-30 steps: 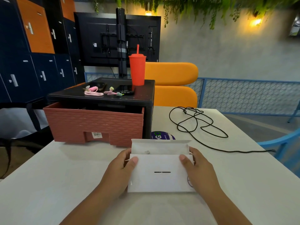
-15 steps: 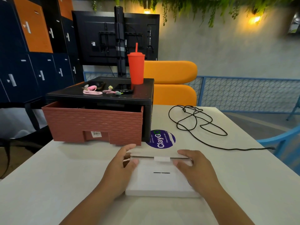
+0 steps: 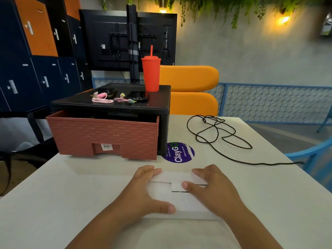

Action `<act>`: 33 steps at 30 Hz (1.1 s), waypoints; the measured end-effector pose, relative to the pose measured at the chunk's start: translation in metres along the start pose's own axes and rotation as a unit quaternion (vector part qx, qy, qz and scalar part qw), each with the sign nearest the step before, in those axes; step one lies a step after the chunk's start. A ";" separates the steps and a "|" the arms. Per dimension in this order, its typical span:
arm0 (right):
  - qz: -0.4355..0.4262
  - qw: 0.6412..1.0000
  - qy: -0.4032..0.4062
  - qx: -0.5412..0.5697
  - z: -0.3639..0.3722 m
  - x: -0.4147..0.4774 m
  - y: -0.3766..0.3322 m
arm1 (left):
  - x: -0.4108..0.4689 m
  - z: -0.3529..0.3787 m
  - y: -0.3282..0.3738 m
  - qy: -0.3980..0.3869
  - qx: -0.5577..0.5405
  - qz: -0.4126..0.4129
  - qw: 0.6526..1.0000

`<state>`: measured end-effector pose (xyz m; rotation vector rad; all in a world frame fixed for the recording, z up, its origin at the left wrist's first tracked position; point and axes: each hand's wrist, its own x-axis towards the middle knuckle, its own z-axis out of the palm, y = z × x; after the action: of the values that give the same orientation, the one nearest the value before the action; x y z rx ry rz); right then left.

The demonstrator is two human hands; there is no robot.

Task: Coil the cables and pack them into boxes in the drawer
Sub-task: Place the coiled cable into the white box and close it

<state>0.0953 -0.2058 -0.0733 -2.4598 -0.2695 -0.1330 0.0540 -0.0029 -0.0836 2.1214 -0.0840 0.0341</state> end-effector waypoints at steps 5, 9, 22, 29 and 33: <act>-0.004 1.000 -0.013 0.013 0.000 0.003 0.002 | -0.002 0.000 0.001 -0.052 0.078 0.015 0.996; -0.011 0.999 -0.029 0.022 -0.001 0.003 0.003 | -0.003 0.001 0.003 -0.035 0.085 0.027 0.995; -0.023 0.980 -0.180 0.087 -0.023 0.000 0.005 | -0.005 0.000 0.008 -0.040 0.104 0.043 0.993; -0.092 0.974 -0.208 -0.018 -0.030 -0.010 0.003 | -0.009 0.000 0.012 -0.049 0.184 0.037 0.981; -0.142 0.976 -0.164 0.006 -0.028 -0.012 0.000 | -0.013 0.005 0.022 0.002 0.339 0.071 0.938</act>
<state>0.0833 -0.2249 -0.0532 -2.4110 -0.7624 0.1548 0.0398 -0.0183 -0.0686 2.8032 -0.2543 0.1751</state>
